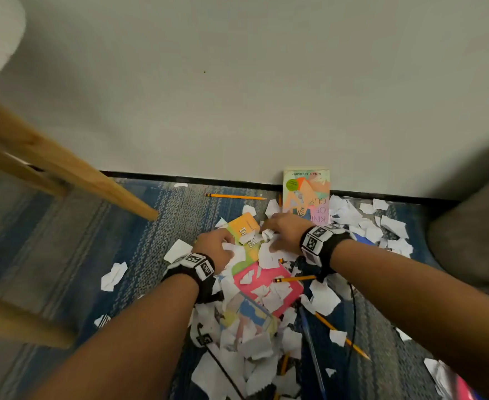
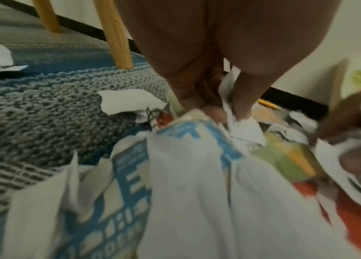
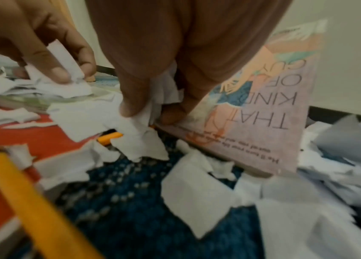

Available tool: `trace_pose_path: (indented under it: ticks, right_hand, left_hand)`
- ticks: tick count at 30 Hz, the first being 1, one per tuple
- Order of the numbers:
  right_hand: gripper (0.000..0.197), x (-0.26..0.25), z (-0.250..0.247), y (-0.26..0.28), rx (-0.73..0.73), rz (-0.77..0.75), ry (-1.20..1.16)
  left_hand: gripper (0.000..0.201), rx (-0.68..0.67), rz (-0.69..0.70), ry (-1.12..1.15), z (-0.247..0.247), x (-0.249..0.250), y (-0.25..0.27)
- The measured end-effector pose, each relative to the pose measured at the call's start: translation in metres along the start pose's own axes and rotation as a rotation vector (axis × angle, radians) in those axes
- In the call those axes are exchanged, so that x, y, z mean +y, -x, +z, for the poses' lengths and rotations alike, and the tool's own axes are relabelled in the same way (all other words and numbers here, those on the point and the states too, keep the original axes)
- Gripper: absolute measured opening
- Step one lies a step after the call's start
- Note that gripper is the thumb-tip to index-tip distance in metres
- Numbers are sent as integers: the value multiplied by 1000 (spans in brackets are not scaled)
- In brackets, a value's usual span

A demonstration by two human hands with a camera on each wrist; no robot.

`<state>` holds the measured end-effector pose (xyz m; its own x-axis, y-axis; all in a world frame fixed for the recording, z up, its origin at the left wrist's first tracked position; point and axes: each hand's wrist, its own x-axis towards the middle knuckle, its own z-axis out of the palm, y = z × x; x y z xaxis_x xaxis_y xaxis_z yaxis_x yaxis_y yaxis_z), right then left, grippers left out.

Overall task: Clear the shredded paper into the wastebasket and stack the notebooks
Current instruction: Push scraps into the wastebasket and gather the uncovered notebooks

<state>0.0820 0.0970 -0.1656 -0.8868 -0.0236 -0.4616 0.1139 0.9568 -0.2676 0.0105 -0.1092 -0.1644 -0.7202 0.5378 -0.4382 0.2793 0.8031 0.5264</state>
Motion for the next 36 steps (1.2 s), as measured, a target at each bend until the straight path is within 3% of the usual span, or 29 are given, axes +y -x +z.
trace_pose_path:
  ticks: [3, 10, 15, 19, 21, 25, 28, 31, 34, 36]
  right_hand:
    - [22, 8, 2, 9, 99, 6, -51]
    - [13, 15, -28, 15, 300, 68, -273]
    - [8, -2, -34, -3, 337, 78, -279]
    - [10, -23, -25, -12, 254, 109, -223]
    - [16, -32, -19, -14, 239, 101, -196]
    - [41, -39, 4, -21, 144, 102, -98]
    - [55, -37, 17, -24, 48, 54, -77]
    - [45, -35, 19, -24, 17, 60, -93]
    - [28, -31, 19, -19, 88, 25, -130]
    - [22, -28, 16, -13, 148, 37, -189]
  left_hand:
    - [22, 134, -45, 138, -15, 0, -3]
    - [21, 467, -150, 48, -46, -22, -6]
    - [19, 278, -232, -150, -42, -62, -3]
    - [48, 55, -282, -187, -24, -82, 6]
    - [49, 65, -259, -190, -20, -88, 9]
    - [27, 65, -262, -268, -22, -92, 9]
    - [34, 92, -249, -337, -22, -93, 8]
    - [39, 195, -237, -250, -27, -83, 9]
    - [19, 271, -214, -176, -36, -67, 9]
    - [17, 304, -158, -116, -39, -56, 10]
